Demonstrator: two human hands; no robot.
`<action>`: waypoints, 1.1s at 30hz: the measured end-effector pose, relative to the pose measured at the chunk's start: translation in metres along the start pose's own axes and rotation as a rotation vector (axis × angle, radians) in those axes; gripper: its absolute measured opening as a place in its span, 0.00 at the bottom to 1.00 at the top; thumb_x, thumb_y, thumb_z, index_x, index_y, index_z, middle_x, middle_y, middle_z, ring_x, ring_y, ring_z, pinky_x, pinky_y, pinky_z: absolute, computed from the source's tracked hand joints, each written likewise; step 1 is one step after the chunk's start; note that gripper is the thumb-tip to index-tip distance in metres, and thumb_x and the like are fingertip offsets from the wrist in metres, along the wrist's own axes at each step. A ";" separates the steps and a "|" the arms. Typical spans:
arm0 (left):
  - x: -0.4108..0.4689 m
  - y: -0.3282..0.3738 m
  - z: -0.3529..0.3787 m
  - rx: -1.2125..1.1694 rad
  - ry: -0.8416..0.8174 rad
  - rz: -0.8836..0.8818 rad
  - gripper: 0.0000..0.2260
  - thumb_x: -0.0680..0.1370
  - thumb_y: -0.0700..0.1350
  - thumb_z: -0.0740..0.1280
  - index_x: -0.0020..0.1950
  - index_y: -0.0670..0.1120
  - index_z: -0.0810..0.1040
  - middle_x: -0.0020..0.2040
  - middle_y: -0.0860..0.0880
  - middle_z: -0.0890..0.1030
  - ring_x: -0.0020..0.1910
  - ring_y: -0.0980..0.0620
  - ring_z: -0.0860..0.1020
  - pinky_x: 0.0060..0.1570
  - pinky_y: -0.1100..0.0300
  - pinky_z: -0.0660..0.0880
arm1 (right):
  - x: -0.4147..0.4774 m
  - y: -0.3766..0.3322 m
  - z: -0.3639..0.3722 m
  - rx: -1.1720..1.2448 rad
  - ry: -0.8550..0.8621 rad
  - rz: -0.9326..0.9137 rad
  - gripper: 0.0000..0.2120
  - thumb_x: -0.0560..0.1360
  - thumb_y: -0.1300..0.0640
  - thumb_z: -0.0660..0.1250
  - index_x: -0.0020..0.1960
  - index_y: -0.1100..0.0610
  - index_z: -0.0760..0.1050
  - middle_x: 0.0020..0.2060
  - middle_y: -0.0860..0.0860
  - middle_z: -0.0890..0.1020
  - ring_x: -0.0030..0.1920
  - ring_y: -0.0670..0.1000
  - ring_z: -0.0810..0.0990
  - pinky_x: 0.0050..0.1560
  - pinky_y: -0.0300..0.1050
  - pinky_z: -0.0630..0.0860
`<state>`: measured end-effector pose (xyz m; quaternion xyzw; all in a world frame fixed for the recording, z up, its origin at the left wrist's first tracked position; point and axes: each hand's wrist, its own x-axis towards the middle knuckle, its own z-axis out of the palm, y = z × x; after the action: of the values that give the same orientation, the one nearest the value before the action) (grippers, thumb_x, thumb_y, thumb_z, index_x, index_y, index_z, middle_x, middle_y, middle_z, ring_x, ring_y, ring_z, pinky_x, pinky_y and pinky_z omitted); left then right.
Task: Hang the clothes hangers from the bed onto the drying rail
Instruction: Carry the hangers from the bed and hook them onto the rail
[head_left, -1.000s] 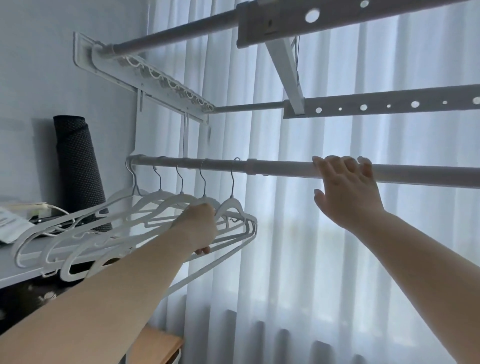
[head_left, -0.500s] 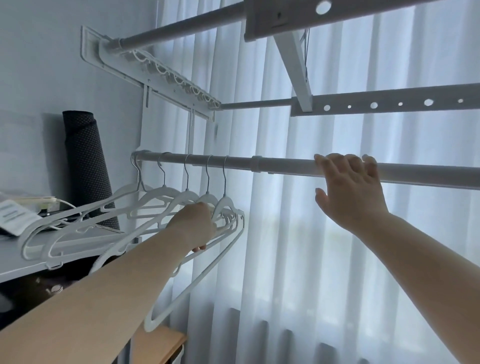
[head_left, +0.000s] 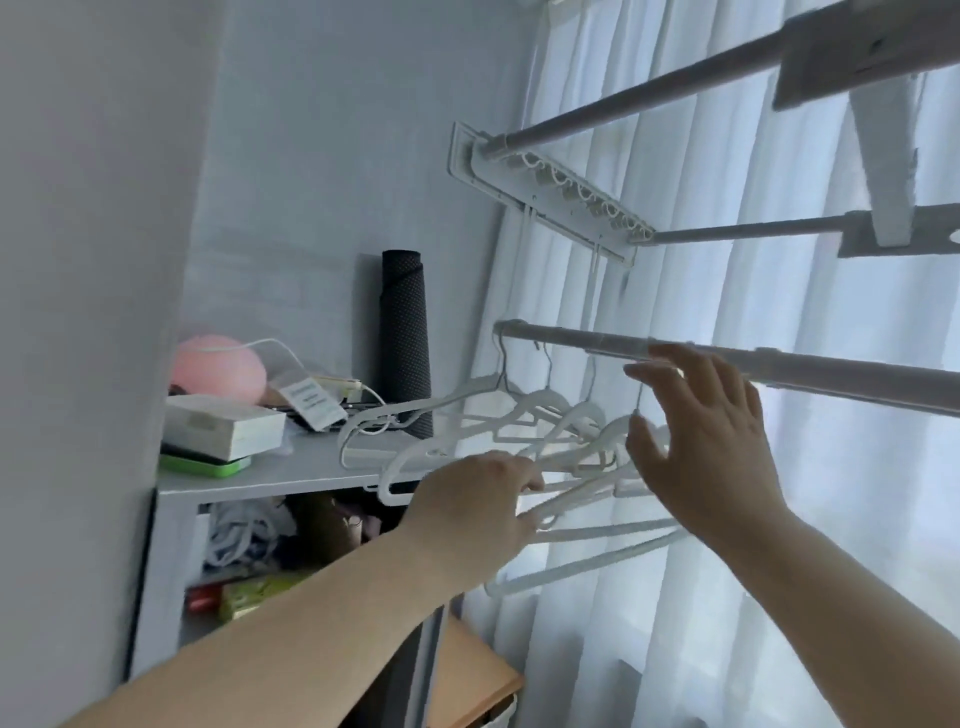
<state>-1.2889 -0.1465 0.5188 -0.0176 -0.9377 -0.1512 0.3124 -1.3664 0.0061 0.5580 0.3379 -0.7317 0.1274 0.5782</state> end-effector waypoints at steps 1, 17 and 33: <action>-0.013 -0.011 -0.005 -0.001 0.008 -0.022 0.14 0.78 0.50 0.61 0.62 0.51 0.73 0.58 0.52 0.77 0.55 0.52 0.74 0.48 0.63 0.67 | 0.002 -0.019 0.004 0.027 0.002 -0.033 0.16 0.67 0.55 0.61 0.52 0.59 0.77 0.53 0.59 0.80 0.56 0.57 0.71 0.55 0.60 0.73; -0.496 -0.144 -0.177 0.043 0.277 -1.161 0.14 0.77 0.46 0.62 0.33 0.60 0.69 0.35 0.60 0.76 0.38 0.65 0.74 0.47 0.68 0.72 | -0.084 -0.444 -0.055 1.100 -0.676 -0.432 0.22 0.69 0.44 0.52 0.54 0.50 0.78 0.39 0.46 0.81 0.41 0.48 0.81 0.41 0.42 0.71; -0.912 0.058 -0.203 0.231 0.735 -2.152 0.17 0.76 0.42 0.61 0.31 0.60 0.64 0.32 0.59 0.71 0.53 0.53 0.79 0.52 0.64 0.71 | -0.300 -0.764 -0.302 1.372 -1.188 -1.268 0.11 0.77 0.56 0.59 0.49 0.41 0.76 0.38 0.46 0.78 0.47 0.47 0.77 0.45 0.35 0.68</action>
<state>-0.4302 -0.0949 0.1494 0.8689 -0.3265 -0.2493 0.2761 -0.6154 -0.2804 0.2129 0.9075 -0.3612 0.0042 -0.2142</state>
